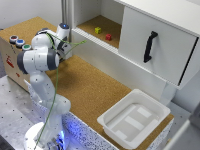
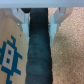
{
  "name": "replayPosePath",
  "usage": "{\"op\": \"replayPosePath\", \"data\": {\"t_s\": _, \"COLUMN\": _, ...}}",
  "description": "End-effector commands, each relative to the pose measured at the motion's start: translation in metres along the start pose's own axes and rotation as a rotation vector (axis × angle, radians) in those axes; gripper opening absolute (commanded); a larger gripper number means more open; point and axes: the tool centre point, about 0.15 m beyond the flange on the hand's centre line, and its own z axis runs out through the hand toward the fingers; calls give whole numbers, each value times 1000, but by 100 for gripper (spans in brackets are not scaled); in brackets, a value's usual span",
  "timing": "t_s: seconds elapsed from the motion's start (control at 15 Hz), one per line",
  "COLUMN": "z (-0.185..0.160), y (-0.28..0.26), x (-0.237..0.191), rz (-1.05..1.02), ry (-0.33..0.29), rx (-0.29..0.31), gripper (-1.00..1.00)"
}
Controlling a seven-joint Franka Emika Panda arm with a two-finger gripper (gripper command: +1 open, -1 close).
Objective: Open the drawer
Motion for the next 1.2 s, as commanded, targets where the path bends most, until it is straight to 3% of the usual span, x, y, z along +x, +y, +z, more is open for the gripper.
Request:
{"op": "replayPosePath", "data": {"t_s": 0.0, "z": 21, "y": 27, "x": -10, "rz": 33, "ry": 59, "rx": 87, "gripper": -100}}
{"op": "replayPosePath", "data": {"t_s": 0.4, "z": 9, "y": 81, "x": -9, "rz": 85, "ry": 72, "rx": 111, "gripper": -100}}
{"op": "replayPosePath", "data": {"t_s": 1.13, "z": -23, "y": 177, "x": -6, "rz": 108, "ry": 58, "rx": 51, "gripper": -100}}
